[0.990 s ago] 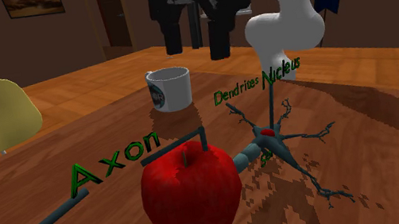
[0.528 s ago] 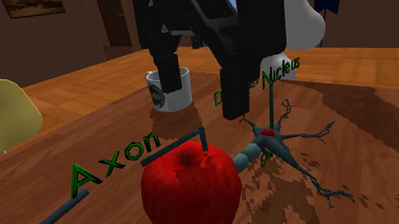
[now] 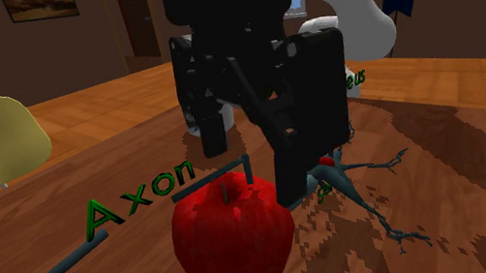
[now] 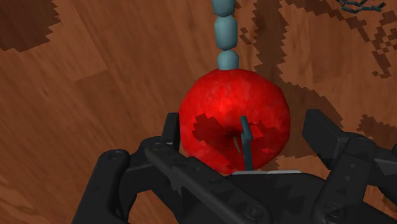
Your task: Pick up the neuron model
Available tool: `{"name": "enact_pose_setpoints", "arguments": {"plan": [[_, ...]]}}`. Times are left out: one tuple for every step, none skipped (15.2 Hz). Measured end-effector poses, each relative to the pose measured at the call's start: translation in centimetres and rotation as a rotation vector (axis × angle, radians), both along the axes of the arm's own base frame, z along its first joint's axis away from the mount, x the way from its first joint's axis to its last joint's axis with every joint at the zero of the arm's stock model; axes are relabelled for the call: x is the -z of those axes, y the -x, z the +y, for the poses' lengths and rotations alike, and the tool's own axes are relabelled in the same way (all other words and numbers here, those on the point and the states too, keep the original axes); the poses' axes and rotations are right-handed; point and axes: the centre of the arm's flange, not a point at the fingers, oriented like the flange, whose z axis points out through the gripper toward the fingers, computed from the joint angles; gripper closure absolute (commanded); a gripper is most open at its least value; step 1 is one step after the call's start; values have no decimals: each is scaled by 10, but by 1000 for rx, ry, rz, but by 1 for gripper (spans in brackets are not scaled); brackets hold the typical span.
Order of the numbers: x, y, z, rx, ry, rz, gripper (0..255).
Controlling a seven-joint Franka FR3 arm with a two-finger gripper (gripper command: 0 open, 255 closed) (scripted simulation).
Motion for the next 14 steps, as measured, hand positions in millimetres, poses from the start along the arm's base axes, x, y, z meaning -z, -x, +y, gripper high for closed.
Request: {"name": "enact_pose_setpoints", "arguments": {"plan": [[2,0,0,0,0,0,255],[0,1,1,-1,-2,-4,255],[-2,1,2,-2,-5,-10,255],[-4,2,3,-4,-7,-13,255],[-5,3,5,-5,-10,-17,255],[-6,3,6,-6,-11,-19,255],[-6,3,7,-6,-12,-19,255],[-6,3,8,-7,-12,-19,255],[-6,3,8,-7,-13,-21,255],[-6,3,8,-7,-13,-23,255],[-6,3,8,-8,-13,-22,255],[-7,2,7,-8,-12,-17,255],[-8,1,4,-5,-7,-10,255],[-10,1,3,-2,-4,-6,255]]}}
